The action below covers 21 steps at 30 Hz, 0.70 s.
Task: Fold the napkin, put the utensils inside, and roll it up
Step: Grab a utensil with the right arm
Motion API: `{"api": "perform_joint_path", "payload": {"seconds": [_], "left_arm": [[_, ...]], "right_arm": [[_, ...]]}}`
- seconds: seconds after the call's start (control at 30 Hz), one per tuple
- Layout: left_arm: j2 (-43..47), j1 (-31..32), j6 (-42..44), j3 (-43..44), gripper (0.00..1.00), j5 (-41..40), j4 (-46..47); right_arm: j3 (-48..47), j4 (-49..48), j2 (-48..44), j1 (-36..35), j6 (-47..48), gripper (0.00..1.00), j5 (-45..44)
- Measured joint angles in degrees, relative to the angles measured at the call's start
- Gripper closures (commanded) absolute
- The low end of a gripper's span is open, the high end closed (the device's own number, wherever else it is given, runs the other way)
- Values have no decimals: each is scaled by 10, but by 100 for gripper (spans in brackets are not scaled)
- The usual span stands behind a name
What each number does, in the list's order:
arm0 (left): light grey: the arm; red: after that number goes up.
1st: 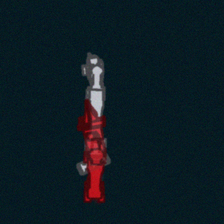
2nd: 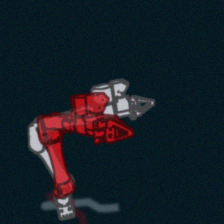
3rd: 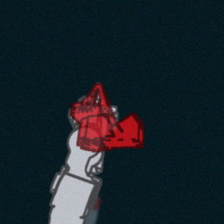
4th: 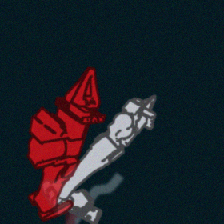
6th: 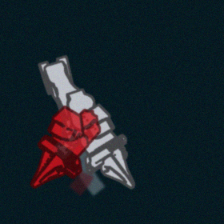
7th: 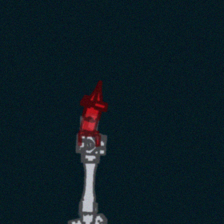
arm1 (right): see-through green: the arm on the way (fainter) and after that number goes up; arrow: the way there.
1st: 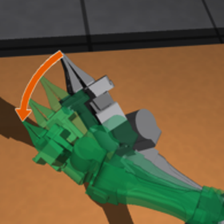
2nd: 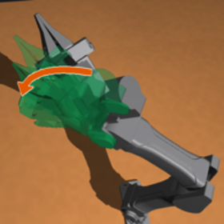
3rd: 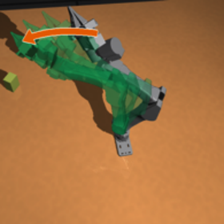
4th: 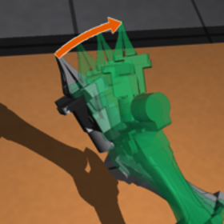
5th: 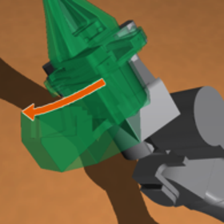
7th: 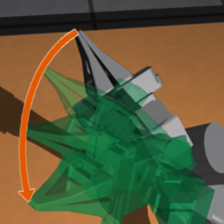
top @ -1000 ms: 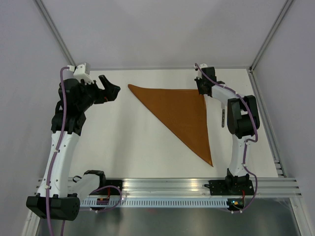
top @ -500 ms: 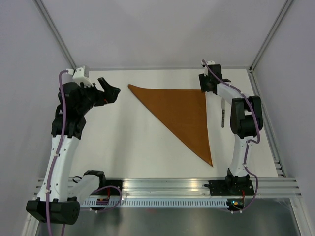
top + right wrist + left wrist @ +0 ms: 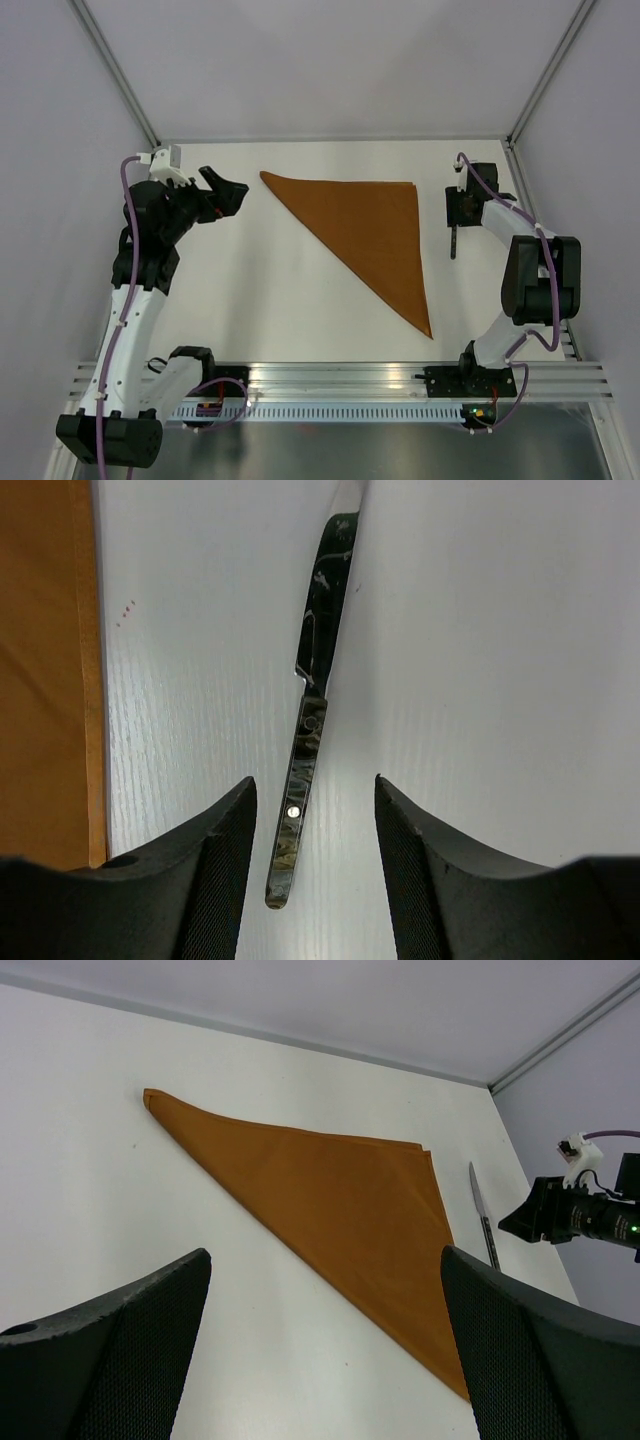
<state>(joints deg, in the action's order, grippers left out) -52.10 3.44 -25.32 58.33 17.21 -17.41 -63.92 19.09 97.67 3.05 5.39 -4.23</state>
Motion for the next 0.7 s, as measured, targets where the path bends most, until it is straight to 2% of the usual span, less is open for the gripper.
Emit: {"api": "perform_joint_path", "payload": {"seconds": [0.4, 0.5, 0.53, 0.63, 0.7], "left_arm": [[0, 0, -8, -19, 0, 13, 17], [0, 0, -8, -23, 0, 13, 18], [0, 0, -8, -24, 0, 13, 18], [-5, 0, -9, -25, 0, 13, 20], [-13, 0, -12, -25, 0, 14, 23]], "right_arm": [[4, 9, 65, 2, -9, 51, 23], [2, 5, 70, 3, -11, 64, 24], [1, 2, 72, 4, -11, 74, 26], [0, -5, 75, 7, -15, 79, 31], [0, -7, 75, 11, -15, 88, 34]]}}
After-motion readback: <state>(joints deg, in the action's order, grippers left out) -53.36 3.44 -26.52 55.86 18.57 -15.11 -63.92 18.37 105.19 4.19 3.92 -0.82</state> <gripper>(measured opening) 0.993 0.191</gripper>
